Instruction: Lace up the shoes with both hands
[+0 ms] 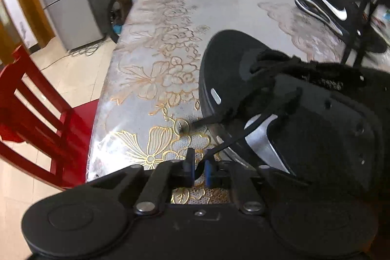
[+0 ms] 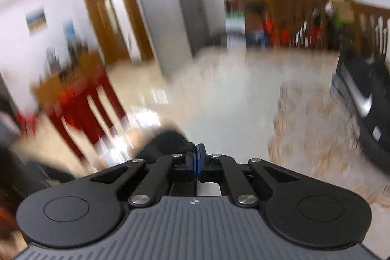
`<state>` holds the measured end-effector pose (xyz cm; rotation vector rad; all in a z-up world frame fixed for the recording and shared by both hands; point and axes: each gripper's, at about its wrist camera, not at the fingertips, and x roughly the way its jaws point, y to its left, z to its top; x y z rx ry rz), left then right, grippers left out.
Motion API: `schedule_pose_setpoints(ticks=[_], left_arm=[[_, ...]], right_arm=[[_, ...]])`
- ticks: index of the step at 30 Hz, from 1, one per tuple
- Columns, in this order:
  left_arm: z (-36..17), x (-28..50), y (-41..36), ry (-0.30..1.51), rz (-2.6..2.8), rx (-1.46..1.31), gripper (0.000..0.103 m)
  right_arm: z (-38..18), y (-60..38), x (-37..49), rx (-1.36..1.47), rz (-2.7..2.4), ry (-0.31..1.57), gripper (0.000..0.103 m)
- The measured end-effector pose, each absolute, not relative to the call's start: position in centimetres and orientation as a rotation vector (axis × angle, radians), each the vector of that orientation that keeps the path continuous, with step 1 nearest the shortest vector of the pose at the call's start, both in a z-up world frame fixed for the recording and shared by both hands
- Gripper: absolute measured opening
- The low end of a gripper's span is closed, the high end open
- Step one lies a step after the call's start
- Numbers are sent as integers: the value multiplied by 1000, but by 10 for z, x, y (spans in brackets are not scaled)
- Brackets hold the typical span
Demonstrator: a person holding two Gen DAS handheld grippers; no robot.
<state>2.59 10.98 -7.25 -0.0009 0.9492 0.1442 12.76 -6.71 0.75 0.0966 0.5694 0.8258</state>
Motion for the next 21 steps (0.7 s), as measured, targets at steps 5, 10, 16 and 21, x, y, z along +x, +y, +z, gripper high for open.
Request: schedule_pose_setpoints(ticks=[5,10,16,21], left_arm=[[-58,18,113,903,169,-34,7],[-38,13,120,834,203,-58,7],[-9,4,126,720,254,-96,7],[27,-9,130,591,255,-182,7]], right_arm=[[79,-82,116,241,947,418,2],[138,-92,119,302,1012,222,2],[155,-93,134,313,1040,160,2],[144,-100,139,279,955,161,2]])
